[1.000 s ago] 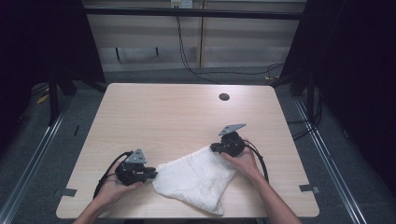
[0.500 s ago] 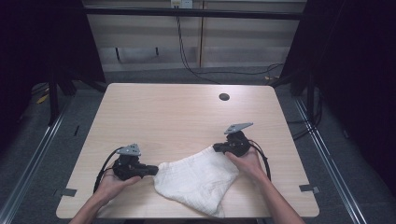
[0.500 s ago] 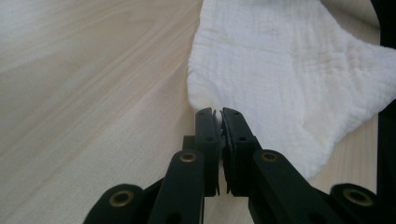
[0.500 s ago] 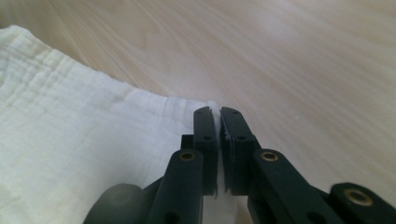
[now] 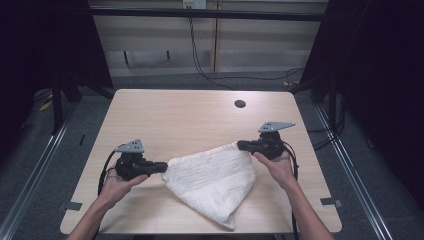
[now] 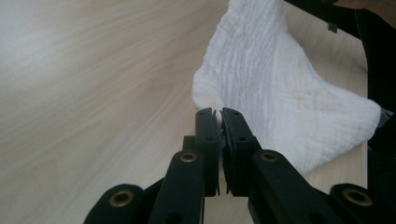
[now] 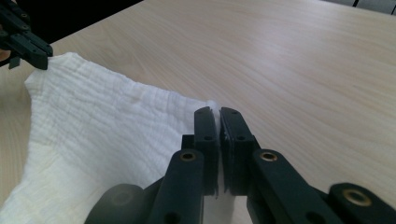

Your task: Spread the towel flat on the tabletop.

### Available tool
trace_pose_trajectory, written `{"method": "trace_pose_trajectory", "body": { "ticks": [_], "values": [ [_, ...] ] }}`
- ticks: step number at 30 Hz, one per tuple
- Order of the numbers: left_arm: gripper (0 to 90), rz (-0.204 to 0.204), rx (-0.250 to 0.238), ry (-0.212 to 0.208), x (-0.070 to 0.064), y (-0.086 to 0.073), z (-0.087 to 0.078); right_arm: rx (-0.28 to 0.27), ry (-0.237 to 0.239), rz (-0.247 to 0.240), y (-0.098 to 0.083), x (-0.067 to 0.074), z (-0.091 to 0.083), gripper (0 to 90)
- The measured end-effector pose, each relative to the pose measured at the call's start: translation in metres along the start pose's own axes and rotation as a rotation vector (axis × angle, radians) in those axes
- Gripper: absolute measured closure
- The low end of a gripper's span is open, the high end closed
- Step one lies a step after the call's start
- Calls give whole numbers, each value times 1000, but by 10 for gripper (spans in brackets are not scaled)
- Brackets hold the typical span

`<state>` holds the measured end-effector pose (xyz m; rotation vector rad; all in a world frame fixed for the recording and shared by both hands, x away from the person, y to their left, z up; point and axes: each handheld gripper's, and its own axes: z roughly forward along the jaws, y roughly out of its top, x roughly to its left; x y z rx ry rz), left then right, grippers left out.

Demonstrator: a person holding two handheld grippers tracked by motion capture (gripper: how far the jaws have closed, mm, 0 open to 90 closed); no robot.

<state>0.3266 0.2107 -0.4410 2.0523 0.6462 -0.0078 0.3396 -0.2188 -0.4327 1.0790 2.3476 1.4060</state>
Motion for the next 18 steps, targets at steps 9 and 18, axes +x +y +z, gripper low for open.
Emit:
{"method": "trace_pose_trajectory", "body": {
  "ticks": [9,18],
  "values": [
    [865,-2,-80,27,8,36,-15,-71,-14,-7,30,-6,-27,861],
    [866,-3,-183,65,19,64,-35,-109,-56,-35,65,-8,-34,861]
  ]
}}
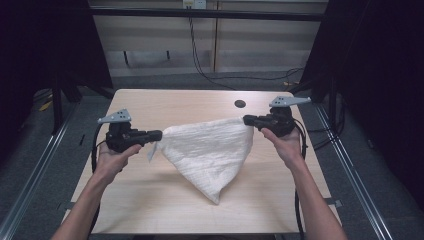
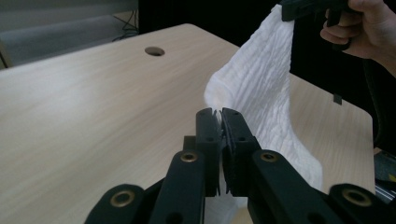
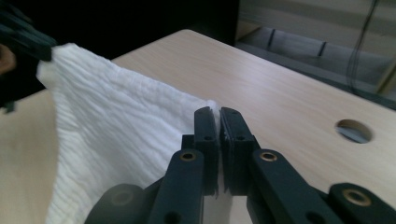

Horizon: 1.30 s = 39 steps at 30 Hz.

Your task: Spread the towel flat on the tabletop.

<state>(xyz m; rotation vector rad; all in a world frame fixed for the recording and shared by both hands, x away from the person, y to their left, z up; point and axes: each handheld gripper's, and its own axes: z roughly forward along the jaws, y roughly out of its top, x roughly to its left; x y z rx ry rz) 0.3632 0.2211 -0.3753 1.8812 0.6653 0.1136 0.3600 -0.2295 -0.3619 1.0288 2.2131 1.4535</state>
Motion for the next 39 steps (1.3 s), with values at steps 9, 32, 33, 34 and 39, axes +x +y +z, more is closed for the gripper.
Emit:
{"method": "trace_pose_trajectory", "body": {
  "ticks": [9,32,33,34,39],
  "values": [
    [869,61,-56,77,3,52,-16,-70,-21,-22,46,-2,-10,865],
    [870,140,-22,65,-11,36,8,-23,-33,21,14,-5,-8,867],
    [870,143,-5,63,-13,29,10,-19,-23,22,9,-3,-9,867],
    [870,144,-7,50,-15,23,9,-10,-24,17,1,1,-10,867],
    [869,133,18,8,-25,-1,10,25,-21,14,-33,17,-13,866]
  ]
}}
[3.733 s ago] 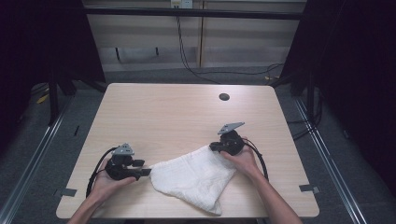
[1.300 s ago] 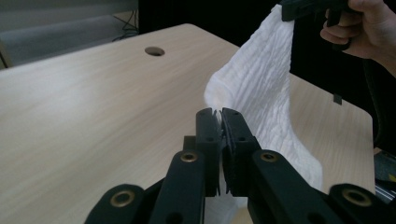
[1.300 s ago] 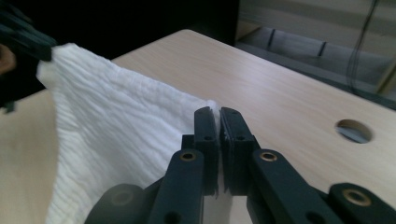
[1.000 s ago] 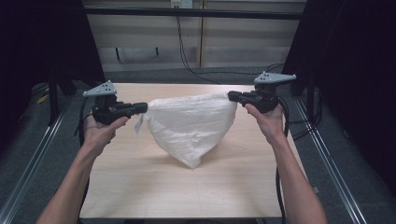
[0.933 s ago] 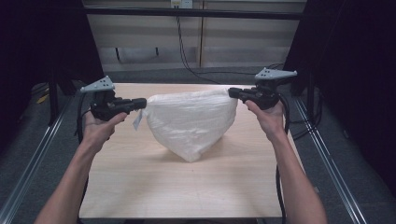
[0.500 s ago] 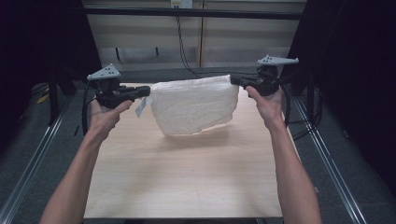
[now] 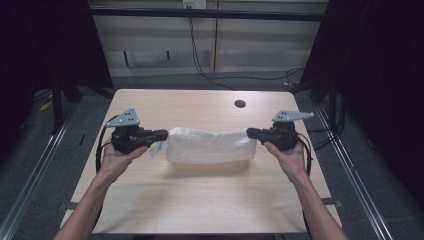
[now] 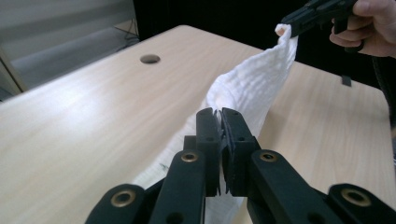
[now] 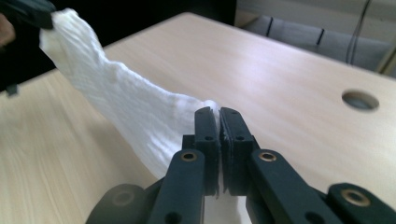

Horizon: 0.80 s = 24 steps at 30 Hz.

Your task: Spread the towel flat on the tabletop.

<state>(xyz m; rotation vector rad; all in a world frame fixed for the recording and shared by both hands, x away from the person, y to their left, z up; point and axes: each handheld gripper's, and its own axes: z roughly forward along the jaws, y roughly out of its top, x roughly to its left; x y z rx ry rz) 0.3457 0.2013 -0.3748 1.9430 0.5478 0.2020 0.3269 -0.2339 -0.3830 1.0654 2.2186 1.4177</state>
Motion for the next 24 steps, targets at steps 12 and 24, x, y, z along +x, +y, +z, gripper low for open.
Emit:
{"method": "trace_pose_trajectory", "body": {
  "ticks": [12,24],
  "values": [
    [868,-62,119,-90,-22,-58,7,73,36,40,-71,25,-5,863],
    [858,-57,268,-124,-48,-105,21,189,69,10,-114,46,-10,799]
  ]
}}
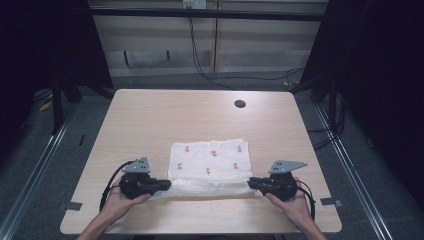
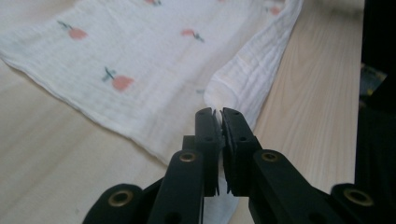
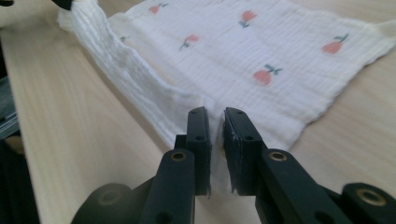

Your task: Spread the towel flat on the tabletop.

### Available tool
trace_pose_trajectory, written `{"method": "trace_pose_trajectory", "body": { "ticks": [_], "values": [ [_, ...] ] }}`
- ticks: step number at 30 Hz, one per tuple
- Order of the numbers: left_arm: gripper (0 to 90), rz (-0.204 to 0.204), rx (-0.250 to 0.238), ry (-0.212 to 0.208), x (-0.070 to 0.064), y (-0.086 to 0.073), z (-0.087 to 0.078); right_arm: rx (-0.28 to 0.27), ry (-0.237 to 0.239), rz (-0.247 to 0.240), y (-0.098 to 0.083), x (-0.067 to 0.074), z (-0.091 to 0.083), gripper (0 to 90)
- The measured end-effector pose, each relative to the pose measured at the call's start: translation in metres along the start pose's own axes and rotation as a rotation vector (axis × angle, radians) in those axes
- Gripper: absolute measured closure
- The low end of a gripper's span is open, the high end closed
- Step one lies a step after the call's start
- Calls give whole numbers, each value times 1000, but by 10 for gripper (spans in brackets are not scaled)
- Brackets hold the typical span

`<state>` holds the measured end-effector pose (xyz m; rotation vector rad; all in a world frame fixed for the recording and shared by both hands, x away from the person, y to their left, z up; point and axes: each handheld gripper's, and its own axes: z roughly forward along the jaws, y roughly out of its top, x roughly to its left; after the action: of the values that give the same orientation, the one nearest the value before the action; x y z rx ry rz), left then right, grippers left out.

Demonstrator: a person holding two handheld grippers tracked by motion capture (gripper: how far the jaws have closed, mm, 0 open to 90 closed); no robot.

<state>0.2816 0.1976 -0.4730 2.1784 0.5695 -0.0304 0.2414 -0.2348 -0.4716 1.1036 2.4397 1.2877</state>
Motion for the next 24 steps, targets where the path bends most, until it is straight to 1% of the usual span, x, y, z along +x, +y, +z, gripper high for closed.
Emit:
{"method": "trace_pose_trajectory", "body": {
  "ticks": [1,2,3,5,6,8,9,10,12,13,14,15,16,18,20,22,23,24],
  "values": [
    [849,2,5,-16,-2,-1,1,6,10,2,-3,3,0,785],
    [842,-4,-3,-38,-3,-2,1,8,13,-2,-4,4,0,786],
    [838,4,-2,-65,-4,-2,0,17,18,3,-5,5,1,785],
    [834,9,-1,-59,-6,-2,-1,30,23,-2,-8,9,1,771],
    [834,6,-1,-66,-7,-3,-2,37,27,-2,-10,10,0,771],
    [821,-1,-7,-63,-9,-6,-4,60,12,-17,-13,13,-1,749],
    [817,6,-3,-68,-10,-7,-6,61,6,-19,-14,14,-2,736],
    [805,10,-3,-64,-11,-8,-8,56,11,-3,-16,15,-5,710],
    [778,4,-18,-65,-12,-9,-12,44,2,3,-16,17,-10,694],
    [759,2,-23,-70,-13,-9,-13,34,6,9,-16,18,-14,672],
    [743,-2,-30,-66,-13,-9,-16,26,12,14,-16,18,-16,655],
    [733,-6,-32,-64,-11,-8,-17,16,5,15,-16,19,-20,652],
    [723,-7,-34,-50,-10,-6,-17,17,-16,3,-15,19,-21,643],
    [690,-13,-38,-18,-4,-1,-17,24,-22,2,-12,15,-20,617],
    [666,-23,-40,-2,3,5,-14,34,-41,-5,-6,9,-16,616],
    [652,-31,-24,25,12,12,-10,33,-43,-10,0,2,-9,603],
    [641,-49,-32,34,16,14,-8,37,-50,-12,3,-1,-5,603],
    [636,-55,-32,39,22,17,-6,40,-54,-17,7,-4,0,602]
  ]
}}
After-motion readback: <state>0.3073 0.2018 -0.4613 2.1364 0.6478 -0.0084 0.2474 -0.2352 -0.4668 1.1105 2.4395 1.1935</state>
